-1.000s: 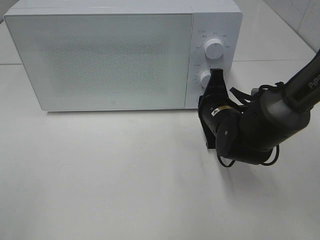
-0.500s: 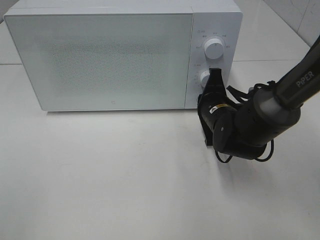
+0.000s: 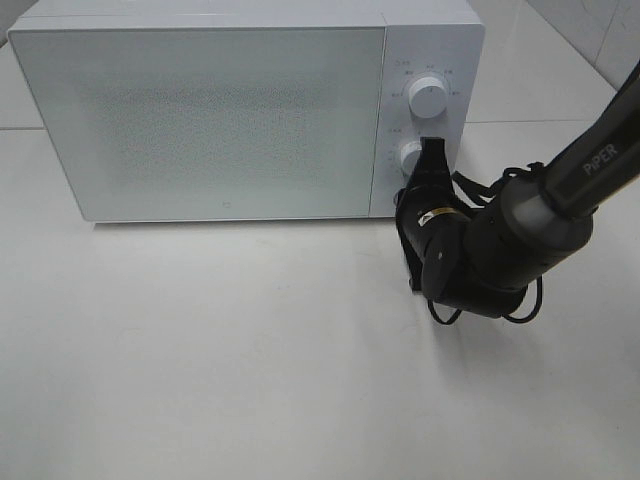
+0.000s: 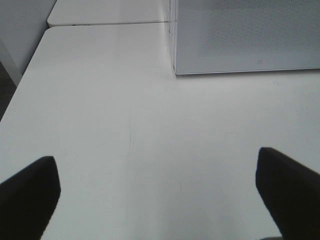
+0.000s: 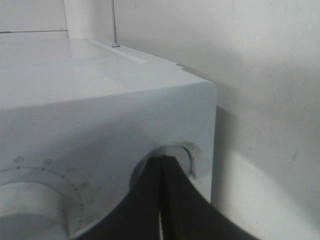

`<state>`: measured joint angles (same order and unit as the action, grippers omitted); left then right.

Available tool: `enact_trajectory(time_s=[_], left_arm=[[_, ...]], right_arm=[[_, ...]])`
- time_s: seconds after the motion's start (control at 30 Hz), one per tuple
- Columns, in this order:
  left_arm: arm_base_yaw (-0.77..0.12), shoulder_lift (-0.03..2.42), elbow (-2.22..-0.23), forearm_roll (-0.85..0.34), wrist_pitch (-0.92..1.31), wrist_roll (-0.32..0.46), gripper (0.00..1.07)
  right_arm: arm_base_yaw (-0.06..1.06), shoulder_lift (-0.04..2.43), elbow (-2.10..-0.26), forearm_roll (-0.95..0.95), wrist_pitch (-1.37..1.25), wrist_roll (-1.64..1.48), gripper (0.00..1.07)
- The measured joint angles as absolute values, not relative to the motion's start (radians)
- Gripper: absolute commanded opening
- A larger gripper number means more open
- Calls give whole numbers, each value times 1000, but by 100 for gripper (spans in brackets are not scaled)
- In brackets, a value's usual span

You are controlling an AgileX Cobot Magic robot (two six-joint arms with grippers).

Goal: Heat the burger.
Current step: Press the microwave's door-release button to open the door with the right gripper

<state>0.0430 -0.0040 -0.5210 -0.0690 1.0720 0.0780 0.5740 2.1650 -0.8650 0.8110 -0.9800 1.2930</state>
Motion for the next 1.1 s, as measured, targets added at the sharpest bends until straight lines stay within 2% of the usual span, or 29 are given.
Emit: enact_trajectory(time_s=[0.43,1.1], left_arm=[[43,-4,-521,-69,1072,78,100],[43,-4,-521,-69,1072,78,100]], right_arm=[[586,2212,-940,896,-996,1268,0],[587,2211,-943,905,-979,1251,0]])
